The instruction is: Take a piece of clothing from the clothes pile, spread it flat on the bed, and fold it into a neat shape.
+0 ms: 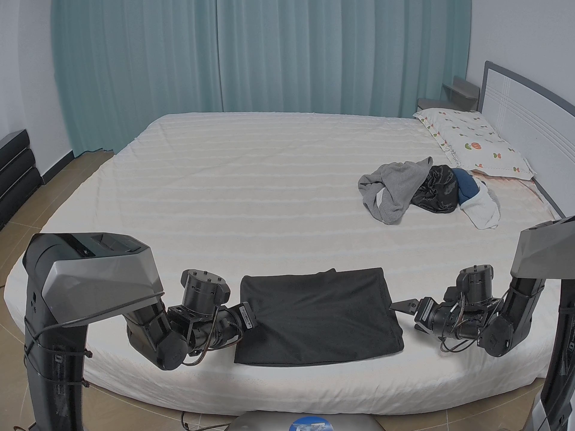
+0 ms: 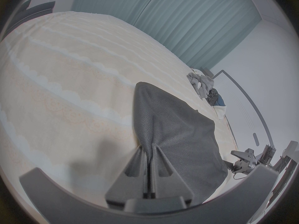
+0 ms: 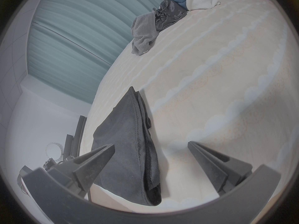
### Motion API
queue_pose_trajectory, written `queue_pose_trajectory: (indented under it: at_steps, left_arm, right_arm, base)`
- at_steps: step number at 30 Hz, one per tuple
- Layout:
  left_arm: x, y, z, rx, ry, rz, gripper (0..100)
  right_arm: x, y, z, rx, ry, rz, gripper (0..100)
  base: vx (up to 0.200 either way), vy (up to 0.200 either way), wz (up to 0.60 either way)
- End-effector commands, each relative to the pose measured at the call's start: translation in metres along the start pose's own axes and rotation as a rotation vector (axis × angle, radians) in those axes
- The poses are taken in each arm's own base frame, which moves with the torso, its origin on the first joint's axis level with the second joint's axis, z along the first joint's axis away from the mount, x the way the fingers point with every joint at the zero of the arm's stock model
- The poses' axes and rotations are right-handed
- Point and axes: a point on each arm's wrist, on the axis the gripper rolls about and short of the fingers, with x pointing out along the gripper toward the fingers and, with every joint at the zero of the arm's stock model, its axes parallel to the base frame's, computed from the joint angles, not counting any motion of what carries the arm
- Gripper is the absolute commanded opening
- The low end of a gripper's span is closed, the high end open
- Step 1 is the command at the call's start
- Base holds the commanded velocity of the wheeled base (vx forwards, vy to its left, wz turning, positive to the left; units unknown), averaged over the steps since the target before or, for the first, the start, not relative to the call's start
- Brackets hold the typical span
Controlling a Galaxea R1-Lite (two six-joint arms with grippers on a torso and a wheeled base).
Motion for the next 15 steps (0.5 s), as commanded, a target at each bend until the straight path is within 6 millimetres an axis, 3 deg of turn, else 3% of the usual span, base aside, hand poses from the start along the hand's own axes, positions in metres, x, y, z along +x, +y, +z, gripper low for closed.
queue_pose_trajectory:
  at_steps: [1,9,15]
  left_arm:
    - [-0.0004,-0.0013,0.0013,-0.014,-0.005,-0.004,0]
    - [-0.0012,0.0,0.0032,-0.037,-0.011,0.0,0]
    - [-0.0021,0.0013,0.0067,-0.043,-0.021,0.001,0]
  right_arm:
    - [0.0006,-0.0006,-0.0005,0.0,0.002,-0.002,100]
    - [0.0006,-0.0007,-0.0007,0.001,0.004,-0.003,100]
    - [0.0006,-0.0006,-0.0005,0.0,0.002,-0.002,100]
  base:
    - [0.0,0.0,0.0]
    - [0.0,0.0,0.0]
    - [0.0,0.2,0.0]
